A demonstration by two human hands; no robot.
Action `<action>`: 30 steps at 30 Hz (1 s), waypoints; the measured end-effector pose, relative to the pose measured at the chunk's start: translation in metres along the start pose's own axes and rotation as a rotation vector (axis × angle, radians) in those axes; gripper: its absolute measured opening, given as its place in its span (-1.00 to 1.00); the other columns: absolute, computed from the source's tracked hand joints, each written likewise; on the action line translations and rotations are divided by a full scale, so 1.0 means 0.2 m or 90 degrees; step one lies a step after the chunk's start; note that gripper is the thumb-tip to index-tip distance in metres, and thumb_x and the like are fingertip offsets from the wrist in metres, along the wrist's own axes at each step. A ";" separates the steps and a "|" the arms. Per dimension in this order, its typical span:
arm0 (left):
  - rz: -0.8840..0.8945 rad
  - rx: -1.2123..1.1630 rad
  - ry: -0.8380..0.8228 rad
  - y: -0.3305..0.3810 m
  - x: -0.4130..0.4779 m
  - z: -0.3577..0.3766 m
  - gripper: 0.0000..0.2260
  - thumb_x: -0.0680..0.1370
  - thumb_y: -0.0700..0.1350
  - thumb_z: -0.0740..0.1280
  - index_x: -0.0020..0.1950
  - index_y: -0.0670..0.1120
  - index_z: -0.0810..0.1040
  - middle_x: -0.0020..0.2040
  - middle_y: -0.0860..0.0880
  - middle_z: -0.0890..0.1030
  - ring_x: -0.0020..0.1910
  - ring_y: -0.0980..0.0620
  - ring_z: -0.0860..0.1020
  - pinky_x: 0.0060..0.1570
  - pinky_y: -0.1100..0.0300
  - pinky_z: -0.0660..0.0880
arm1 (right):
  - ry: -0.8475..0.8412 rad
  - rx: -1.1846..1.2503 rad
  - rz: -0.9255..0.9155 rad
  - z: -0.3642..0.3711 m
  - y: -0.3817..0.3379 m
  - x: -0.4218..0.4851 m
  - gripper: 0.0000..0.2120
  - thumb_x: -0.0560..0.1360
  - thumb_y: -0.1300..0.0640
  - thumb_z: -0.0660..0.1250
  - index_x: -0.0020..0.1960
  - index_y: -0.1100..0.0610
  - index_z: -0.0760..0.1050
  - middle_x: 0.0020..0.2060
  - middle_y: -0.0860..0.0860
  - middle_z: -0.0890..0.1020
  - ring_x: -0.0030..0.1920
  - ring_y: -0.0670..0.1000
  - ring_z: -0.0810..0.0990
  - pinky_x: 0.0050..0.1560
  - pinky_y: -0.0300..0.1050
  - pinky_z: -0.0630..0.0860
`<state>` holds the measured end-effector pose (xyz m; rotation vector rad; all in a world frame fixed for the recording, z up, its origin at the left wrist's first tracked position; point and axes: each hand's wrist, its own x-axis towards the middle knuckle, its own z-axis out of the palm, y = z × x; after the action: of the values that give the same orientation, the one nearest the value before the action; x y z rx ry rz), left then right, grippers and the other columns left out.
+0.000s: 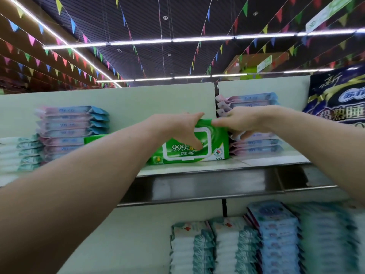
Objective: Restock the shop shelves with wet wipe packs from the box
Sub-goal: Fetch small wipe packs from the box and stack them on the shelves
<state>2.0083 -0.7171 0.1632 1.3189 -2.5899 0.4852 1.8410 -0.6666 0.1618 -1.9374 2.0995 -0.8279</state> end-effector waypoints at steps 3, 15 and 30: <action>-0.013 0.008 0.005 0.05 -0.01 -0.03 -0.07 0.47 0.18 0.41 0.59 0.06 -0.16 0.58 -0.06 0.10 0.51 -0.10 0.19 0.46 -0.05 0.20 | -0.066 0.223 0.035 0.01 0.00 0.02 -0.25 0.55 -0.33 0.05 0.56 0.10 0.04 0.47 0.18 0.27 0.39 0.19 0.37 0.38 0.13 0.33; -0.094 0.017 -0.047 0.14 0.06 -0.05 -0.25 0.55 0.09 0.33 0.59 0.04 -0.05 0.54 -0.06 0.23 0.43 -0.12 0.33 0.40 -0.04 0.30 | -0.144 0.307 0.018 -0.03 0.05 0.17 -0.24 0.57 -0.30 0.05 0.51 0.24 0.10 0.33 0.26 0.43 0.26 0.21 0.49 0.33 0.11 0.39; 0.022 0.037 0.217 0.57 0.45 -0.23 -0.25 0.49 0.08 0.42 0.57 0.03 0.11 0.47 -0.10 0.30 0.41 -0.14 0.32 0.35 -0.12 0.33 | 0.046 -0.167 -0.076 -0.51 0.61 0.02 -0.72 0.57 0.20 0.27 0.26 0.06 0.53 -0.07 0.00 0.63 -0.07 -0.07 0.60 -0.14 -0.21 0.56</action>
<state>1.8641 -0.7052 0.2115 1.0990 -2.3351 0.7265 1.6857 -0.6416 0.1868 -2.2132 2.2515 -0.6799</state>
